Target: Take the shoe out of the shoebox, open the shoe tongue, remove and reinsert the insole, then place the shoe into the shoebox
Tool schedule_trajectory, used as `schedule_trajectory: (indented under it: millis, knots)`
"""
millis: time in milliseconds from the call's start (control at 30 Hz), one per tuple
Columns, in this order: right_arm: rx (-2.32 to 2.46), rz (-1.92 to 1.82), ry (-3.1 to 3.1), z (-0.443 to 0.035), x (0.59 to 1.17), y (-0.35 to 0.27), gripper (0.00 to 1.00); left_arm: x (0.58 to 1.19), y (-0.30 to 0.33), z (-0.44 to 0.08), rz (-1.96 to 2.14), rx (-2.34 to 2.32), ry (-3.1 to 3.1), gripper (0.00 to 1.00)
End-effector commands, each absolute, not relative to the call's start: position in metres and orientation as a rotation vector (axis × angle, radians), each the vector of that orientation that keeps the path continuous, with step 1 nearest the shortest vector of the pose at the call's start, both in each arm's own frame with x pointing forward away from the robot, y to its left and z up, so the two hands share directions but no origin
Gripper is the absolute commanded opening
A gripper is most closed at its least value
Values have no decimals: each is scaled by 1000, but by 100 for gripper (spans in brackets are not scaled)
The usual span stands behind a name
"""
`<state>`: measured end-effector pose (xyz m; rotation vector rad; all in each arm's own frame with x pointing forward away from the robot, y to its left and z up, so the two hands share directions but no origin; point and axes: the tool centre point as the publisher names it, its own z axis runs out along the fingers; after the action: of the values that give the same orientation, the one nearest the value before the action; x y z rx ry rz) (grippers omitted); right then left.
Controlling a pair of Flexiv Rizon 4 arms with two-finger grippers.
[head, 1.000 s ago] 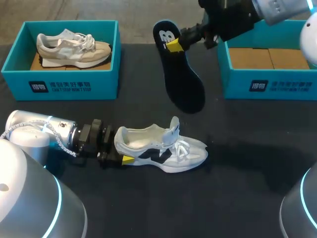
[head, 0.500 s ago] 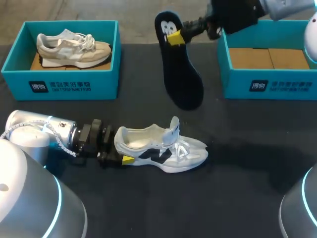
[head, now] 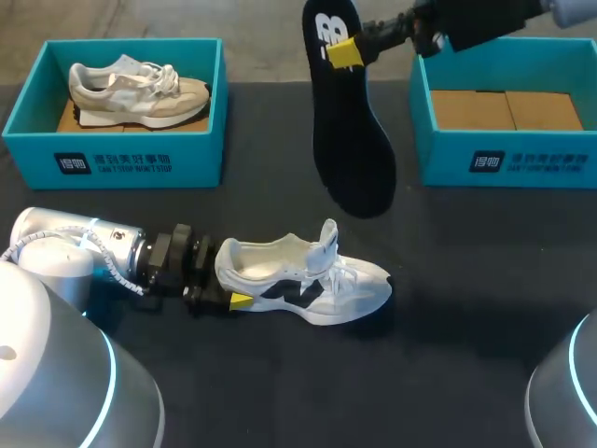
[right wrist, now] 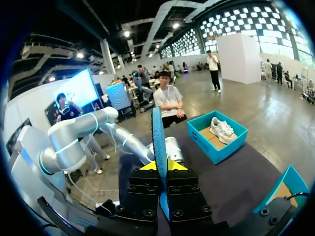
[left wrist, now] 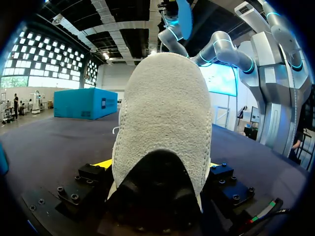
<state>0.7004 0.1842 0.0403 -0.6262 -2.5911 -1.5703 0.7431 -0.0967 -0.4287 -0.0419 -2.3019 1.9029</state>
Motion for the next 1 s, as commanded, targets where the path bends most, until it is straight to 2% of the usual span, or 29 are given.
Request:
schedule_trajectory:
  millis: [33,733,1000]
  knots:
    - [-743,-1528,-2607,50,686,172,0,744,-98,-432,1904,-40,-2303,0]
    - [-743,-1528,-2607,50,686,172,0,744,-98,-432,1904,-40,-2303,0]
    - [-828,-1644,-2416,77,659,165,0,744,-98,-432,1904,-40,-2303,0]
